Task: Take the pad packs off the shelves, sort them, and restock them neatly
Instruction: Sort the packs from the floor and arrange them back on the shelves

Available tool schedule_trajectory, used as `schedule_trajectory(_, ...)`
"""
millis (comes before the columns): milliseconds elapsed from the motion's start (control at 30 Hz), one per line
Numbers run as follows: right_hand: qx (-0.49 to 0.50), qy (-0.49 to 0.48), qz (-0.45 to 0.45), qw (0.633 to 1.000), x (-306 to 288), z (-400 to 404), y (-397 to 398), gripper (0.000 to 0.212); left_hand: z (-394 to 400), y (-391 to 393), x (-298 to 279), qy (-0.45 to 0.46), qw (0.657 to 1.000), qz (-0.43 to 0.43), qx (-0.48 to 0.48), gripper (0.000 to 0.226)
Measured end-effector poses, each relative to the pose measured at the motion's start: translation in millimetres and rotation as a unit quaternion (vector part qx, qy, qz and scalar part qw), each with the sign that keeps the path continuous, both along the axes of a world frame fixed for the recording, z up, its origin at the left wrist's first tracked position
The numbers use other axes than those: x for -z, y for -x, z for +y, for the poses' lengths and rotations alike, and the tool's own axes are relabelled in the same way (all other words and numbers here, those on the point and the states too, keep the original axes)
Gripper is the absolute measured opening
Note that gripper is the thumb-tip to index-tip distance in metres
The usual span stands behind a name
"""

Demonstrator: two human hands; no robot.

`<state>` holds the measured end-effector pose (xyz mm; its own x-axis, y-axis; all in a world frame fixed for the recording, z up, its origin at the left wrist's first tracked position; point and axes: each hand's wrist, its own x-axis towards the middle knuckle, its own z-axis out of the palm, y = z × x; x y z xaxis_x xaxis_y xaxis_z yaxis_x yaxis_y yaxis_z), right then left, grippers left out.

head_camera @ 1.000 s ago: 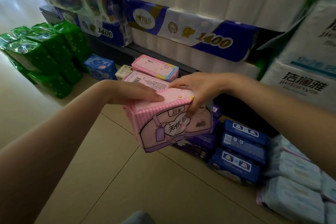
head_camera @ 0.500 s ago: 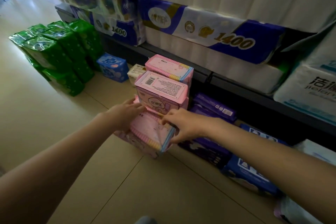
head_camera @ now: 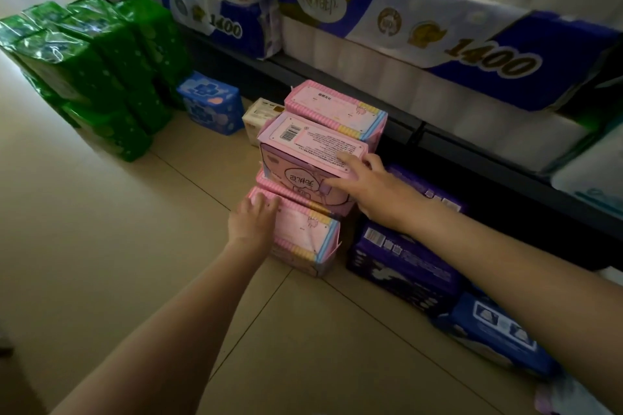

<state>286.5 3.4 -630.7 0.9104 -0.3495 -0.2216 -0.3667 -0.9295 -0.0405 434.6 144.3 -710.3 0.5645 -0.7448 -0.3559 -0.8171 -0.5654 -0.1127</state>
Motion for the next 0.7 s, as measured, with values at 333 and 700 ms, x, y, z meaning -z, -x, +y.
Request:
schedule_trajectory(333, 0.009, -0.038, -0.039, 0.998, -92, -48, -17, 0.042, -59, -31, -115, 0.317, 0.947, -0.032, -0.034, 0.039)
schedule_trajectory(700, 0.104, 0.268, -0.340, 0.896, -349, -151, 79, 0.045, -203, 26, -357, 0.584, 0.782, -0.148, 0.157, 0.035)
